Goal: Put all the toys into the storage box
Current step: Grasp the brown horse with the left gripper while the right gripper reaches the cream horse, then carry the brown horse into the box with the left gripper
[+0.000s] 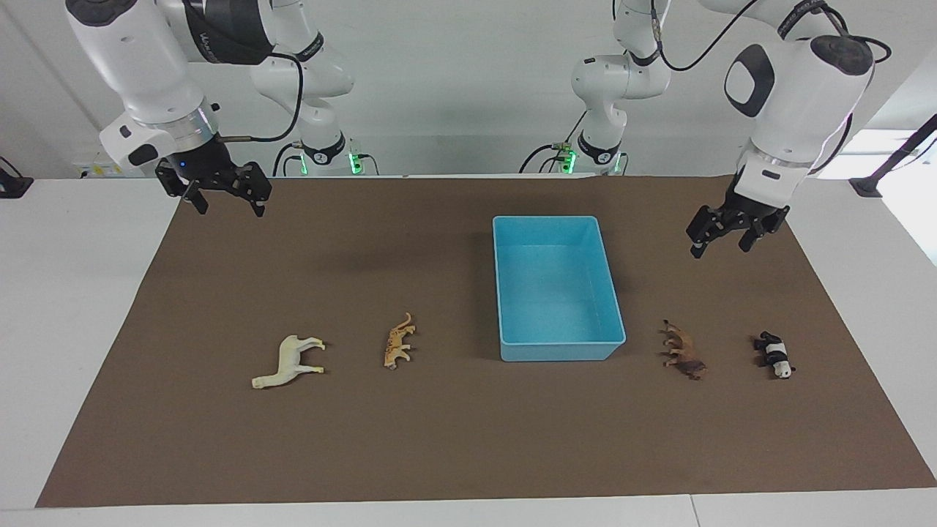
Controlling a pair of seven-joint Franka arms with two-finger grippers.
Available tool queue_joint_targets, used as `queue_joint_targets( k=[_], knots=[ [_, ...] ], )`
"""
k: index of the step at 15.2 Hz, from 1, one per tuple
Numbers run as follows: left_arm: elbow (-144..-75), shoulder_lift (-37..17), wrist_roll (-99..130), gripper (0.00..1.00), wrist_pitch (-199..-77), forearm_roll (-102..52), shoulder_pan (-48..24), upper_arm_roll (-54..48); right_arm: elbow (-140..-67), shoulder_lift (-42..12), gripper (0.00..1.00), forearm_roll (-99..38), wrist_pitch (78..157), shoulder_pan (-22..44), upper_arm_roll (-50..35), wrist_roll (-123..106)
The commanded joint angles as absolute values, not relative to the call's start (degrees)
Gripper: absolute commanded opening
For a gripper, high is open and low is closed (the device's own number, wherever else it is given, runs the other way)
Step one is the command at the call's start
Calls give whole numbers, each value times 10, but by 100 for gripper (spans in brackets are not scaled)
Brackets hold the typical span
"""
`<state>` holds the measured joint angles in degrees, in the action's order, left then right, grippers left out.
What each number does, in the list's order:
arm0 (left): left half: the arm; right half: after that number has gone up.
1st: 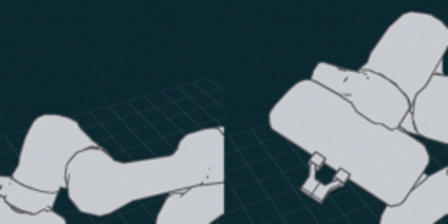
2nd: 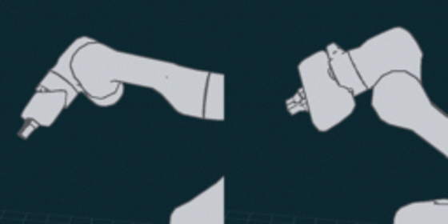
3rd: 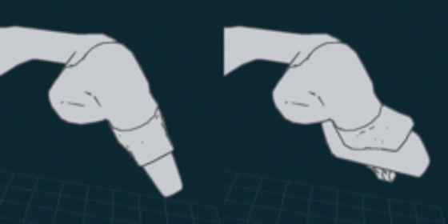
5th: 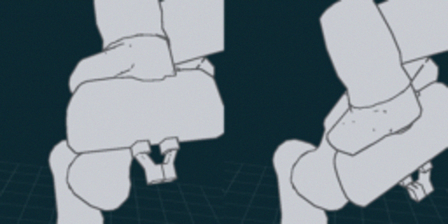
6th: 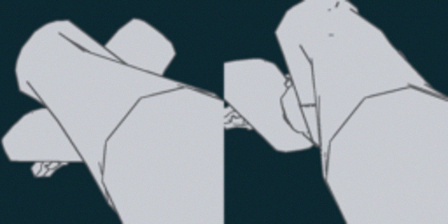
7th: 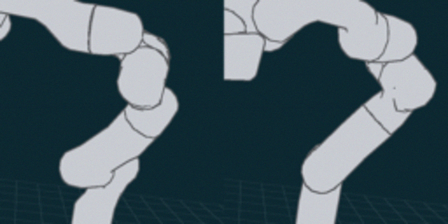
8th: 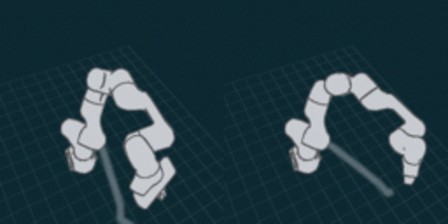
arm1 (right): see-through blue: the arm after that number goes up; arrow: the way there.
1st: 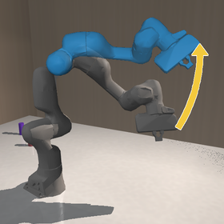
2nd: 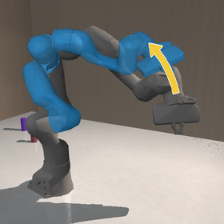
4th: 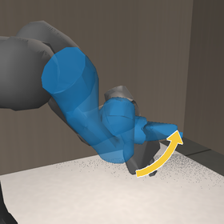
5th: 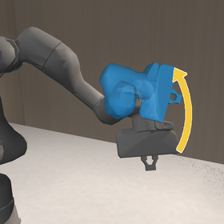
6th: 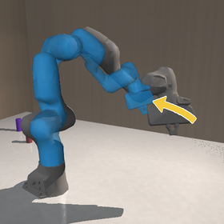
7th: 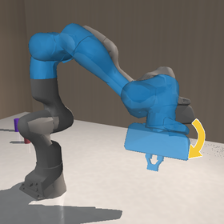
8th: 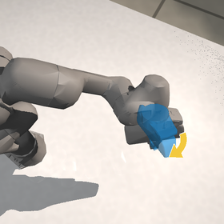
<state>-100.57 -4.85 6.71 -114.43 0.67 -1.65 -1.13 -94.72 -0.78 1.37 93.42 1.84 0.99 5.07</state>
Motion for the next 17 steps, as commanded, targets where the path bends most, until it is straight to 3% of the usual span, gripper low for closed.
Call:
queue_joint_targets(
  k=[1, 7, 12, 17],
  knots=[
    [-988, -126, 59, 100, -1215, 18, 5, -16, -948, -49, 100, 12, 981, 12, 5, 20],
    [-1010, -238, 61, 100, -1387, 17, 6, -15, -946, -166, 100, 17, 1146, 33, 5, 3],
    [-1015, -271, 86, 100, -1431, 10, 6, -16, -880, -267, 100, 9, 1186, 37, 5, 3],
    [-1041, -280, 188, 100, -1470, 7, 6, -16, -877, -315, 100, 11, 1234, 40, 5, 4]
  ],
)
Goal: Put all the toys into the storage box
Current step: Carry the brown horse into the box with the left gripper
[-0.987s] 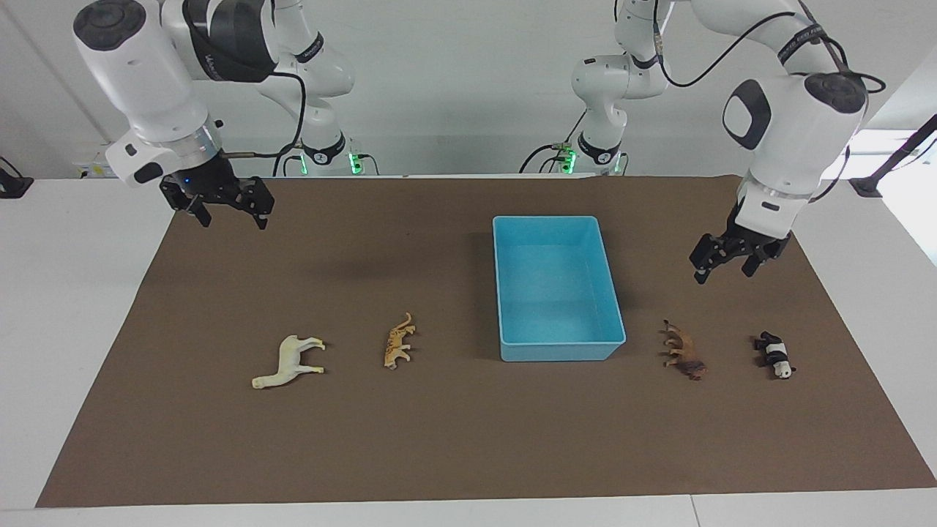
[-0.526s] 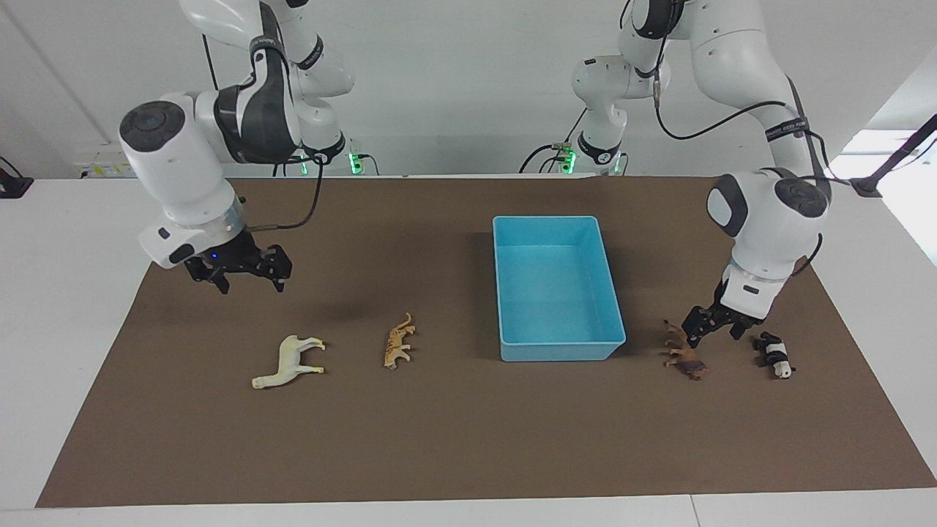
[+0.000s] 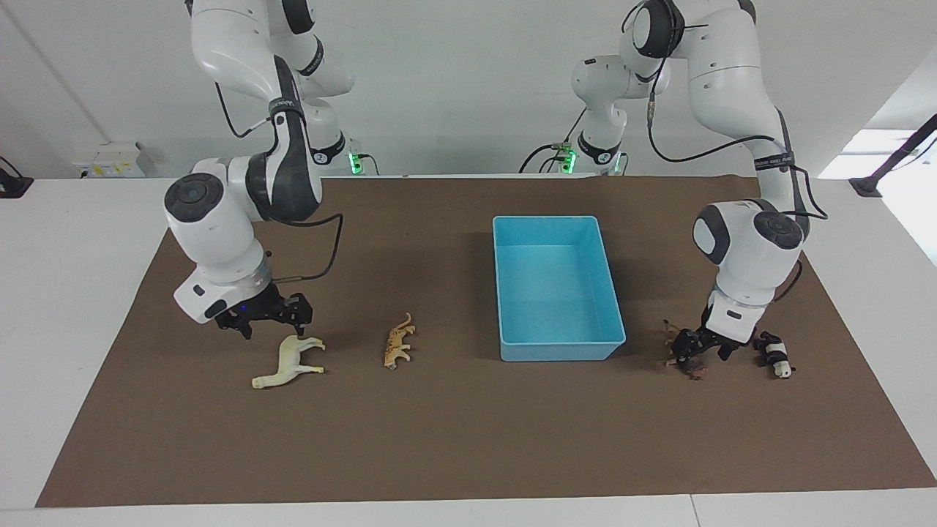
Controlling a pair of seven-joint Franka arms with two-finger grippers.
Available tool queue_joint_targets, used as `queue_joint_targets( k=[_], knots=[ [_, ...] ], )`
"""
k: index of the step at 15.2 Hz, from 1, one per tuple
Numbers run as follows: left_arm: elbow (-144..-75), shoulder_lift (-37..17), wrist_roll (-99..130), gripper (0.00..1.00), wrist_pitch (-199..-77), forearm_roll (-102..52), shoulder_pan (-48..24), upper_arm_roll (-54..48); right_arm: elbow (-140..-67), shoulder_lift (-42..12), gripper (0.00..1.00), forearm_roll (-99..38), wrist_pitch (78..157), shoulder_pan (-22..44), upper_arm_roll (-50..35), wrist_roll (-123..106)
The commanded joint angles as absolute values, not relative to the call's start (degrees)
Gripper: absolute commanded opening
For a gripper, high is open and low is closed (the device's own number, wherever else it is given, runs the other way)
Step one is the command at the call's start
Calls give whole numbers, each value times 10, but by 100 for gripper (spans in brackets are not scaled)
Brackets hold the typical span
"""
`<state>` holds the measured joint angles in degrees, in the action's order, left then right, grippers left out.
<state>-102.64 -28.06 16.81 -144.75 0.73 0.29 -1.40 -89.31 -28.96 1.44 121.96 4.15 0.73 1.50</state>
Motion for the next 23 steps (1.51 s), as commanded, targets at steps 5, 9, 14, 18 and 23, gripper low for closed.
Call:
queue_joint_targets(
  k=[5, 9, 14, 18, 23],
  knots=[
    [-1036, -280, 189, 11, -1450, -11, 4, -16, -903, -318, 100, 15, 1243, 33, 5, -3],
    [-935, -287, 203, 0, -1318, -21, -7, -16, -924, -313, 100, 15, 1250, 33, 5, -39],
    [-831, -236, 271, 0, -1096, -52, -22, -39, -947, -306, 100, 14, 1264, 27, 5, -61],
    [-889, -197, 397, 0, -1097, -50, -124, -42, -1016, -293, 73, 14, 1349, 26, 5, -66],
    [-1051, -120, 393, 100, -1165, -50, -169, -42, -1003, -291, 0, 7, 1339, 36, 6, -49]
  ],
)
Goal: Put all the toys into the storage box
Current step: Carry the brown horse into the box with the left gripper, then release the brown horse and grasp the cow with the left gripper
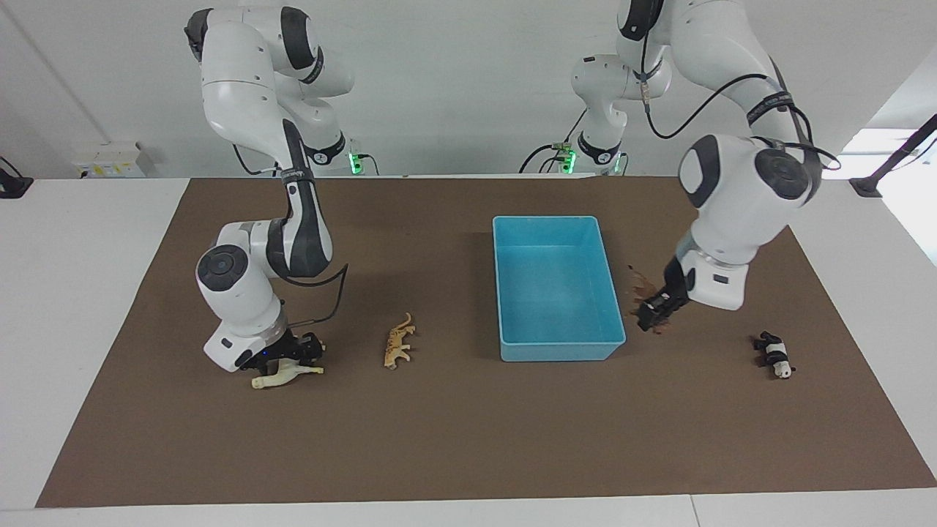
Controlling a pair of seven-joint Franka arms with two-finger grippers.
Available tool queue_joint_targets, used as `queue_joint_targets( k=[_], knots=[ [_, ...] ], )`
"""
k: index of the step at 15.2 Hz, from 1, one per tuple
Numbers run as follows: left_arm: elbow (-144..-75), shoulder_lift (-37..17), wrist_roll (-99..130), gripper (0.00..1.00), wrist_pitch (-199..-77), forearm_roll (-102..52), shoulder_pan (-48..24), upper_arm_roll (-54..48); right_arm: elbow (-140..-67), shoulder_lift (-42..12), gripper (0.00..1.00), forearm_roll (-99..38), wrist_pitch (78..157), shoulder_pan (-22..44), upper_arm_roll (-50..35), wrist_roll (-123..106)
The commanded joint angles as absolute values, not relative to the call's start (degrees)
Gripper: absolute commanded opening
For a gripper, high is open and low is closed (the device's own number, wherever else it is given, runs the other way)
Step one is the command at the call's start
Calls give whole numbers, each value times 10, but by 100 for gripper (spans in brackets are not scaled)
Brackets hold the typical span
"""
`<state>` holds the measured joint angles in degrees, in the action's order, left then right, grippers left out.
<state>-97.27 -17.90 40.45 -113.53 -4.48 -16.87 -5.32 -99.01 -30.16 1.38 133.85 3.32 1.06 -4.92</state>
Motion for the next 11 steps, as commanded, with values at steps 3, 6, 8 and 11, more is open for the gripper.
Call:
queue_joint_targets(
  k=[3, 6, 8, 11],
  knots=[
    [-1032, -92, 346, 100, -1144, -49, -137, -27, -976, -291, 0, 7, 1306, 35, 6, -46],
    [-1016, -97, 189, 100, -1156, -49, -42, -25, -910, -291, 0, 11, 1221, 52, 7, -21],
    [-1023, -104, 47, 100, -1220, -49, 40, -25, -821, -289, 0, 10, 1106, 93, 7, 37],
    [-1023, -151, -75, 100, -1338, -47, 110, -20, -699, -293, 0, 10, 993, 202, 6, 209]
  ],
)
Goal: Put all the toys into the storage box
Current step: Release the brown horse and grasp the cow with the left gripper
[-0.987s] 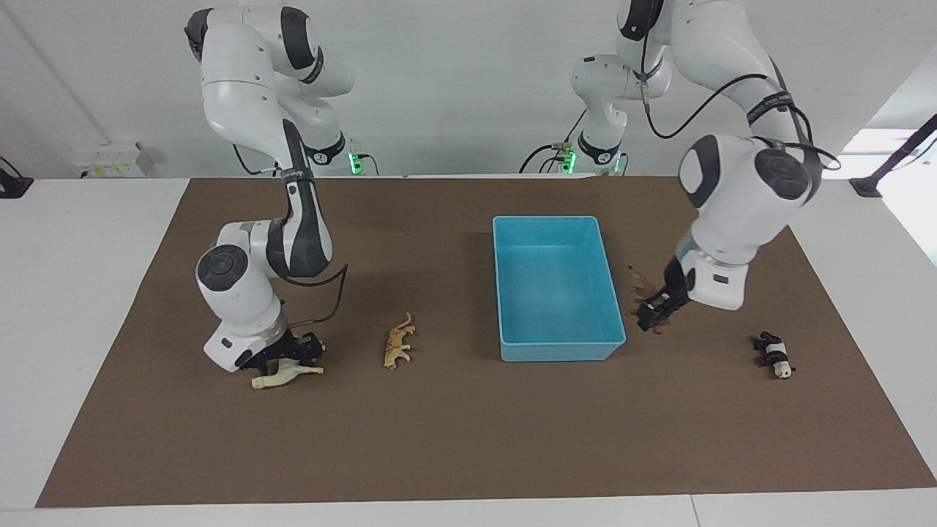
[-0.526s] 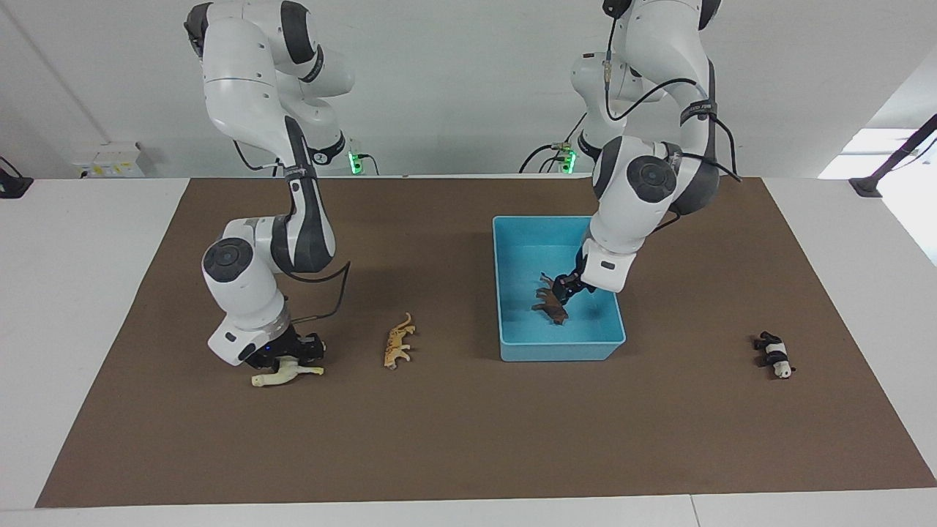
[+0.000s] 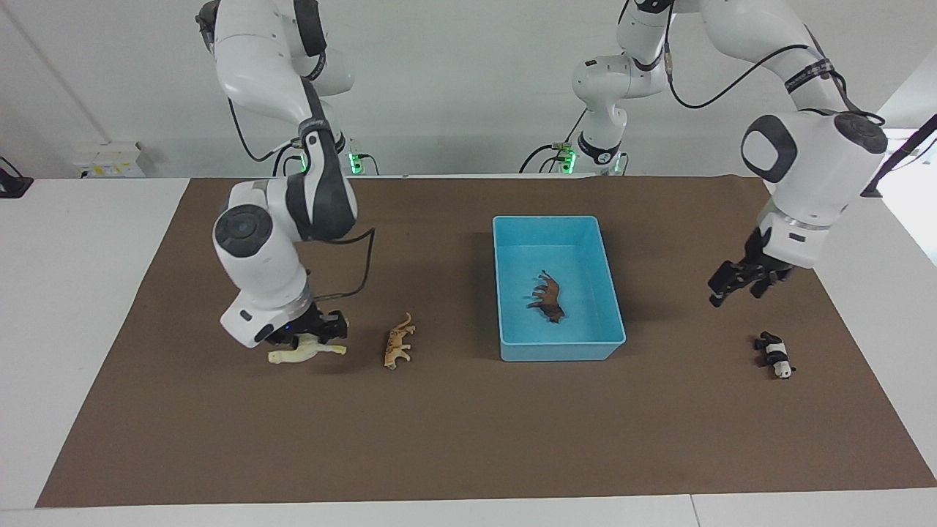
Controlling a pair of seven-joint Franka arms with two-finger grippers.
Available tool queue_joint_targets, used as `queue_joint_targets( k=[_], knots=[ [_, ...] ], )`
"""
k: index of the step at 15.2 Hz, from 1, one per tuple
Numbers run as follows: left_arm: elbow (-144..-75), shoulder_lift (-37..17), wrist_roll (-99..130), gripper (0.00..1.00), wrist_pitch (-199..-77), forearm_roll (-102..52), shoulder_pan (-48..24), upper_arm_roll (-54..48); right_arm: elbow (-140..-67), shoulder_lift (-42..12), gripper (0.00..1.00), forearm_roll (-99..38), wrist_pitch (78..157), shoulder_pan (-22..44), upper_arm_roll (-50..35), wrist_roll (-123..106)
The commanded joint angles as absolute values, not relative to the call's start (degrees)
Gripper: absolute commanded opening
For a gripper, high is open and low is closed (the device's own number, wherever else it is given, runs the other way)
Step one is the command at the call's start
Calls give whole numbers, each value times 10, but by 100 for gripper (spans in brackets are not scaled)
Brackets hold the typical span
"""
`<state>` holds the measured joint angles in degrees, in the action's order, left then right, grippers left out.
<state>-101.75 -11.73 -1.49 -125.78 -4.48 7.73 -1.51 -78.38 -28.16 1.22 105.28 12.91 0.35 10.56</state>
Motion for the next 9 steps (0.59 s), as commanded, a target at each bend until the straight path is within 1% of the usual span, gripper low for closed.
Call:
queue_joint_targets(
  k=[1, 3, 4, 5, 6, 7, 8, 9],
  knots=[
    [-1021, -173, -84, 100, -1385, -29, 125, -20, -684, -296, 0, 10, 999, 246, 5, 265],
    [-999, -224, -85, 100, -1444, 36, 132, -19, -686, -296, 0, -14, 1069, 317, 5, 312],
    [-977, -253, -85, 100, -1460, 45, 140, -19, -691, -297, 0, -44, 1095, 338, 5, 315],
    [-963, -271, -84, 100, -1466, 43, 145, -20, -700, -303, 0, -55, 1117, 364, 5, 324],
    [-961, -280, -84, 100, -1473, 42, 148, -20, -715, -311, 0, -55, 1156, 389, 5, 352],
    [-961, -293, -84, 100, -1494, 42, 149, -20, -742, -315, 0, -54, 1204, 402, 5, 377],
    [-960, -306, -84, 100, -1513, 42, 149, -20, -785, -313, 0, -52, 1245, 409, 5, 380],
    [-956, -319, -85, 100, -1527, 43, 149, -20, -818, -312, 0, -52, 1276, 415, 5, 384]
  ],
)
